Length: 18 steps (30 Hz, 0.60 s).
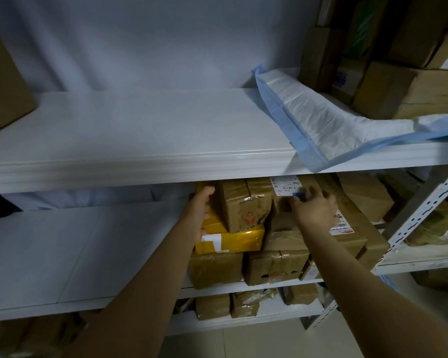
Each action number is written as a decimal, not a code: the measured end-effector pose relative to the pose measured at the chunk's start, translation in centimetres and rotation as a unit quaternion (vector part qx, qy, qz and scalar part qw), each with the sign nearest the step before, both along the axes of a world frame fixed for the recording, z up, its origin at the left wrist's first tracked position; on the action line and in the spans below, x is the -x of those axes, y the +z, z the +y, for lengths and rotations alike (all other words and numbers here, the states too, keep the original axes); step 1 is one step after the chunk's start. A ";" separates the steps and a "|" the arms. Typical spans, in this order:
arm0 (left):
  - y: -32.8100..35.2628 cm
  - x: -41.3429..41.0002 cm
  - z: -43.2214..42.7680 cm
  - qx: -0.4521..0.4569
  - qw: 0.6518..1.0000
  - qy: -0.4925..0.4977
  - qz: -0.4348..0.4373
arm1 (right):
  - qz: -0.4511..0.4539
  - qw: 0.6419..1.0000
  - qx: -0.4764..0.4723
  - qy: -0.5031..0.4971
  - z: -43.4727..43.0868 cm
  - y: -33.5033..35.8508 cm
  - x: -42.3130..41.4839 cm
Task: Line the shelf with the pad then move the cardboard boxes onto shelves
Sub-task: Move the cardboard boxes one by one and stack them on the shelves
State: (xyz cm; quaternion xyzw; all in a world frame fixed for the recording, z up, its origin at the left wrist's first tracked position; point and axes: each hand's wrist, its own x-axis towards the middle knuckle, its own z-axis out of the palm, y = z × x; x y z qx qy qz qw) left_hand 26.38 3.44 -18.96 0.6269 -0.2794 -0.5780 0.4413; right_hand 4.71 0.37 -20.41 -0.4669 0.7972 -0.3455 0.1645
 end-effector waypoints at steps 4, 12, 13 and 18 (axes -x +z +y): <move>0.7 -1.2 1.8 0.016 1.000 0.003 -0.001 | 0.008 0.999 0.044 0.009 1.9 0.8 -3.1; 3.3 -7.3 7.9 0.065 0.998 0.023 -0.014 | -0.051 0.989 0.132 0.047 7.4 2.5 -12.0; 3.7 -8.6 8.8 0.069 0.997 0.031 -0.020 | -0.062 0.986 0.145 0.057 8.3 3.0 -13.5; 5.8 -15.5 13.3 0.096 0.990 0.086 -0.053 | -0.159 0.960 0.180 0.146 11.7 5.9 -21.8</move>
